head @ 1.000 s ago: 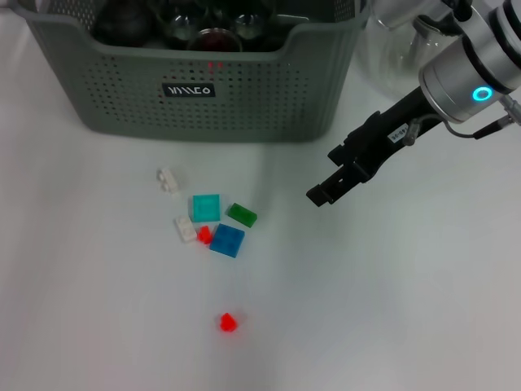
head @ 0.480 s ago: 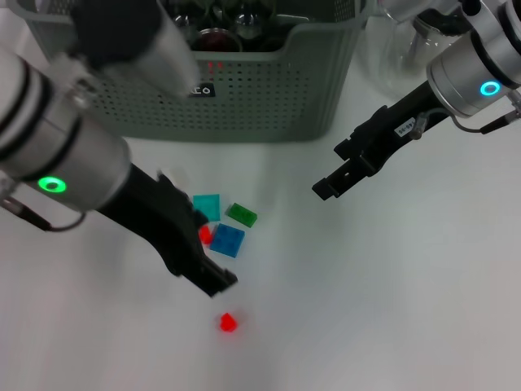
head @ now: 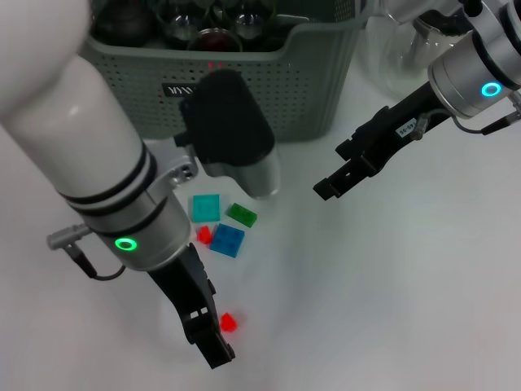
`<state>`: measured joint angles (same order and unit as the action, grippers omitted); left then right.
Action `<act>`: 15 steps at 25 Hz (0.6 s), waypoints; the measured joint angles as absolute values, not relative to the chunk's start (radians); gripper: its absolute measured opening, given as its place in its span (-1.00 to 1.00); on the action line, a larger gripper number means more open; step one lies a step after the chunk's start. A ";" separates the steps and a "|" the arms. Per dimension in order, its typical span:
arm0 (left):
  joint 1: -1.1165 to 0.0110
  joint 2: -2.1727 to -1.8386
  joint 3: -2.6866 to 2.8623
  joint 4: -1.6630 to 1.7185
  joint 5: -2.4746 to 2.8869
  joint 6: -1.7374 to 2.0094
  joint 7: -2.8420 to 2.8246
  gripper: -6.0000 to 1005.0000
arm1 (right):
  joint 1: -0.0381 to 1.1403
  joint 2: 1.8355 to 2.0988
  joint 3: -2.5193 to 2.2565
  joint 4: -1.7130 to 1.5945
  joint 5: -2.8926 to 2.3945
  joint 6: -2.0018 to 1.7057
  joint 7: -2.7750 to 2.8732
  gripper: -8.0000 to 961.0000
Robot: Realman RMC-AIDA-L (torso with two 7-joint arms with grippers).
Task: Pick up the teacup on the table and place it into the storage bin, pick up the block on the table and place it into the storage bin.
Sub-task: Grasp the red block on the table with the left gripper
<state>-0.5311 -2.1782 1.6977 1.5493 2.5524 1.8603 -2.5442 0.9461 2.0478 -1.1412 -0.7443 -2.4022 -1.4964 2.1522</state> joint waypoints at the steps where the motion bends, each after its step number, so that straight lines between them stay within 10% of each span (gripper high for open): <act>1: -0.534 -2.178 1.712 1.538 2.559 1.848 -2.539 0.77 | 0.946 2.048 -1.141 -0.744 -2.402 -1.496 2.152 0.97; 15: -0.540 -2.178 1.793 1.495 2.587 1.738 -2.216 0.76 | 0.948 2.049 -1.140 -0.741 -2.402 -1.491 2.157 0.97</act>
